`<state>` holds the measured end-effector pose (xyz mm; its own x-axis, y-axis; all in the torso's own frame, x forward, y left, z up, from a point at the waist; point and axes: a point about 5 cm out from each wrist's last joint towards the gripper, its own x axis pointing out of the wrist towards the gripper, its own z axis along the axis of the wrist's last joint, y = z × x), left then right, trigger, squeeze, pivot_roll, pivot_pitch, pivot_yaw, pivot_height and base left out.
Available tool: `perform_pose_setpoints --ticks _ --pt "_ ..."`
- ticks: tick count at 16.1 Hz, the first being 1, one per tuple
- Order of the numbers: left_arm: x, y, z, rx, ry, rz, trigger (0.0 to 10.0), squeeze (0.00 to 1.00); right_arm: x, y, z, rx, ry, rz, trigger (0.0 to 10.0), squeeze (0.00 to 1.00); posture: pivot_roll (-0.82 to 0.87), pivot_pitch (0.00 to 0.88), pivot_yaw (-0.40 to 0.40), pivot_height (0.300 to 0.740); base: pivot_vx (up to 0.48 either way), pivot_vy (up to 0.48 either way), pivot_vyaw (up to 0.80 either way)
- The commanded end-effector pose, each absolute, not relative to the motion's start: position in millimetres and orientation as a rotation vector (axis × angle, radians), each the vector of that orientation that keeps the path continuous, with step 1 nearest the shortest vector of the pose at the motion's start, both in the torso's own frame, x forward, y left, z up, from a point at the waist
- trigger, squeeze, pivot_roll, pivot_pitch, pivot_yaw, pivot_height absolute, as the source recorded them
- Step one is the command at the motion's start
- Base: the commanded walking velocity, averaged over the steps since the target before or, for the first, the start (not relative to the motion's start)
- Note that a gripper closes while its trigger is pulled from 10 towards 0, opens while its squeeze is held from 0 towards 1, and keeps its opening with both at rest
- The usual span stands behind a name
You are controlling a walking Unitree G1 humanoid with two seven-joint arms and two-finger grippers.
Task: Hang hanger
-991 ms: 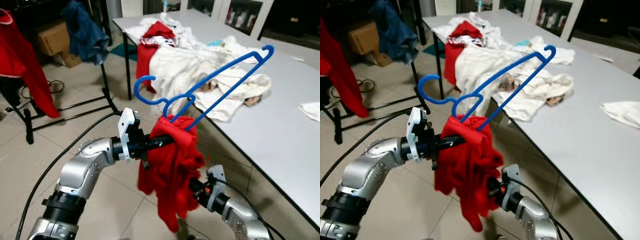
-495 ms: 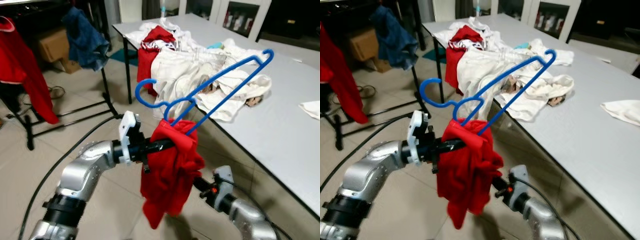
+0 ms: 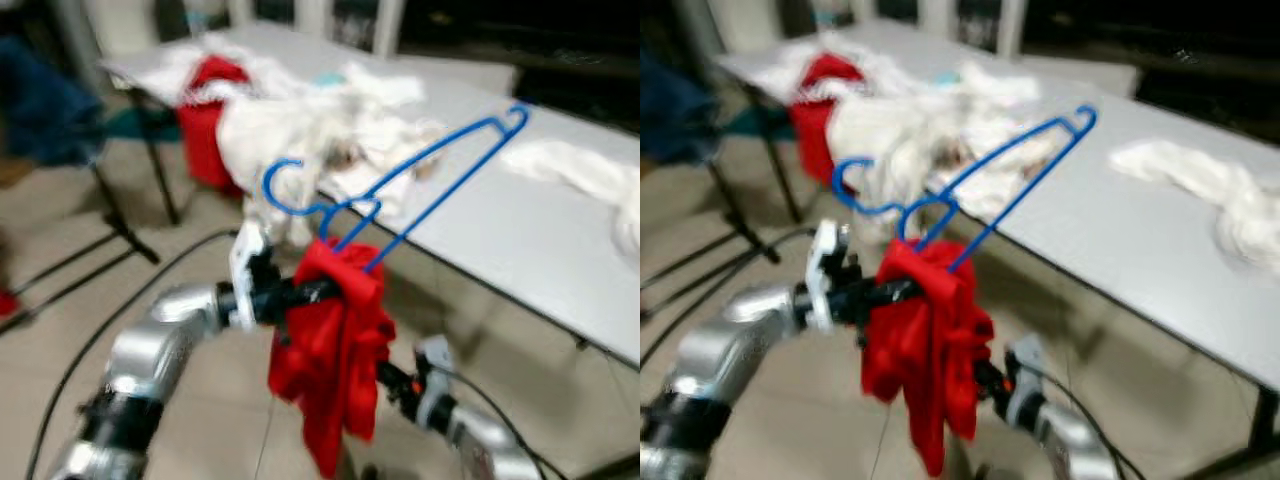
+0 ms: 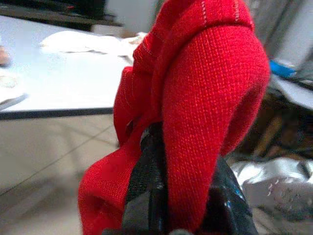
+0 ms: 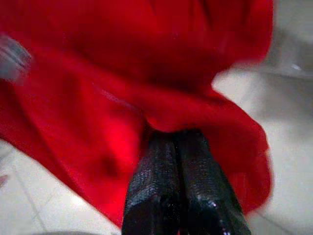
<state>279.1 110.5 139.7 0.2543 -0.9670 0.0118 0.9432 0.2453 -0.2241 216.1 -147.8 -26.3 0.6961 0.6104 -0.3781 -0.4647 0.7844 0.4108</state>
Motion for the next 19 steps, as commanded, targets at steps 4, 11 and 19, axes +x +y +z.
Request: perform_pose_setpoints --ticks 4,11,19 --pt "281 117 144 -0.169 0.120 -1.308 10.0 0.00 223 -158 -29 0.219 0.537 0.514 10.0 0.00 -0.08 0.000 0.026 0.740 0.000 0.000 0.00" --pt "283 118 140 -0.151 0.141 -1.319 10.0 0.00 225 -186 -19 0.289 0.500 0.460 10.0 1.00 -0.10 0.000 0.044 0.740 0.000 0.000 0.00" --pt "288 113 134 -0.139 0.156 -1.342 10.0 0.00 186 -187 -34 0.316 0.656 0.599 10.0 0.00 -0.13 0.000 0.056 0.740 0.000 0.000 0.00"
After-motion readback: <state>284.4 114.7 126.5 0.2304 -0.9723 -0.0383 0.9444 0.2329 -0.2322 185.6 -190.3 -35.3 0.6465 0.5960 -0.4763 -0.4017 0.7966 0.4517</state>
